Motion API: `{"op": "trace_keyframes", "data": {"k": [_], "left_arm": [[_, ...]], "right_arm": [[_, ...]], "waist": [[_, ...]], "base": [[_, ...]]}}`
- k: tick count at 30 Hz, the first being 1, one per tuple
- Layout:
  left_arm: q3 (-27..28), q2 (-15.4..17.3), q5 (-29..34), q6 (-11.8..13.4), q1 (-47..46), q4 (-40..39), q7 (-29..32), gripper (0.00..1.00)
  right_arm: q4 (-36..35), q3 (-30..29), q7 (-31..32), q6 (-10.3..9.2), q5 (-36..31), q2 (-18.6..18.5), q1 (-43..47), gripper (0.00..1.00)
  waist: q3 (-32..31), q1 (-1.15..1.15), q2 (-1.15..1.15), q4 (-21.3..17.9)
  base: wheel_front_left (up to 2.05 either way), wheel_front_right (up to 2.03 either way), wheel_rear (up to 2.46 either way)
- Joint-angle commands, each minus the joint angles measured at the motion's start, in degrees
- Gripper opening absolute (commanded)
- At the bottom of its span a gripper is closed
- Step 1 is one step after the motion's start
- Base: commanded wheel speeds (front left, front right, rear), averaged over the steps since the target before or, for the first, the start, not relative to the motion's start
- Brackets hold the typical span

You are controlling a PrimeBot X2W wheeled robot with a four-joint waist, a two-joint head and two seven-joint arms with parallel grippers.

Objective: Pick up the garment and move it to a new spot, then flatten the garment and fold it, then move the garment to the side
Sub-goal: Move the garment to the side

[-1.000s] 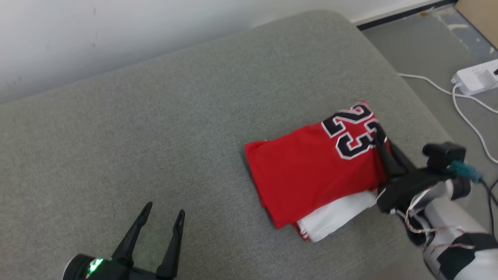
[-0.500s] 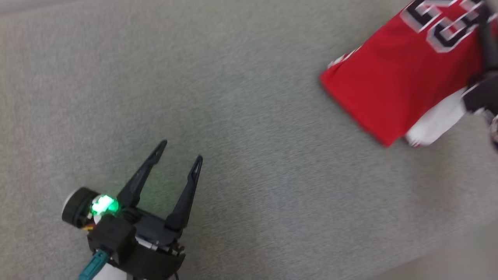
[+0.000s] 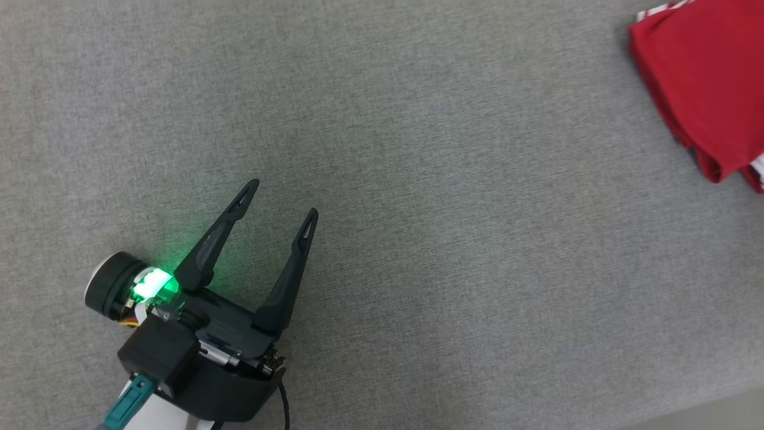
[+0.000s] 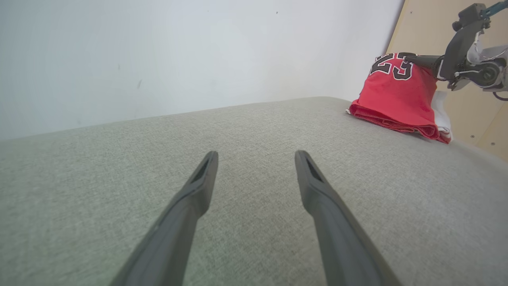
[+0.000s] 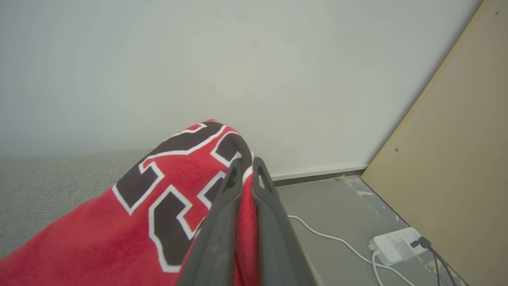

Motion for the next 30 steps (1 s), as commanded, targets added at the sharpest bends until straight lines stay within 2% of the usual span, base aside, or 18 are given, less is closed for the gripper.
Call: {"op": "trace_keyframes", "data": {"k": [1,6,11,12,13,14,15,20,23,26,30], "left_arm": [[0.4,1.1,0.5,0.2,-0.2,0.6,0.5,1.0],[0.2,1.6,0.7,0.2,-0.4,0.1,1.0,1.0],[-0.2,1.8,0.5,0.4,0.0,-0.4,1.3,1.0],[-0.3,1.8,0.5,0.4,0.2,-0.5,1.4,1.0],[-0.3,1.8,0.5,0.4,0.2,-0.5,1.4,1.0],[-0.4,1.9,0.5,0.5,0.3,-0.5,1.5,1.0],[-0.4,1.9,0.4,0.5,0.4,-0.5,1.6,1.0],[-0.8,1.7,0.0,1.0,0.9,0.0,1.6,1.0],[-0.7,1.0,-0.6,1.7,2.1,1.0,1.2,1.0],[-0.1,-0.1,-2.3,2.5,3.5,2.6,0.9,1.0],[1.0,-1.1,-4.0,3.7,6.2,4.8,0.4,1.0]], "right_arm": [[0.6,-2.1,-0.3,0.0,-1.4,0.0,-0.1,0.0],[4.9,-9.4,-0.3,0.0,-7.0,0.7,0.6,0.0],[9.6,-16.4,-0.3,0.0,-12.7,3.0,0.4,0.0],[10.1,-17.8,-0.3,0.0,-13.9,3.2,0.1,0.06],[10.1,-17.8,-0.3,0.0,-13.9,3.2,0.1,0.06],[10.6,-19.2,-0.3,0.0,-15.4,3.5,0.0,0.38],[10.6,-20.6,-0.3,0.0,-17.1,3.7,-0.2,1.0],[9.4,-29.4,-0.3,0.0,-28.5,6.9,1.7,1.0],[5.8,-33.0,-0.3,0.0,-34.2,11.6,3.3,1.0],[3.0,-32.0,-0.3,-0.01,-36.1,15.5,6.1,1.0],[0.9,-26.5,-0.3,-0.02,-33.2,19.9,10.8,1.0]], "waist": [[1.0,0.0,-0.01,0.8],[1.0,0.0,-0.01,0.8],[0.4,0.0,-0.01,1.1],[0.2,0.0,-0.01,1.2],[0.2,0.0,-0.01,1.2],[0.1,0.0,-0.01,1.3],[-0.1,0.0,-0.01,1.4],[-2.6,0.0,-0.01,1.8],[-5.5,0.0,-0.01,2.2],[-8.9,0.0,-0.01,2.8],[-13.5,0.0,-0.01,3.8]], "base": [[0.0,0.0,0.0],[0.0,0.0,0.0],[0.0,0.0,0.0],[0.0,0.0,0.0],[0.0,0.0,0.0],[0.0,0.0,0.0],[0.0,0.0,0.0],[0.0,0.0,0.0],[0.0,0.0,0.0],[0.0,0.0,0.0],[0.0,0.0,0.0]]}}
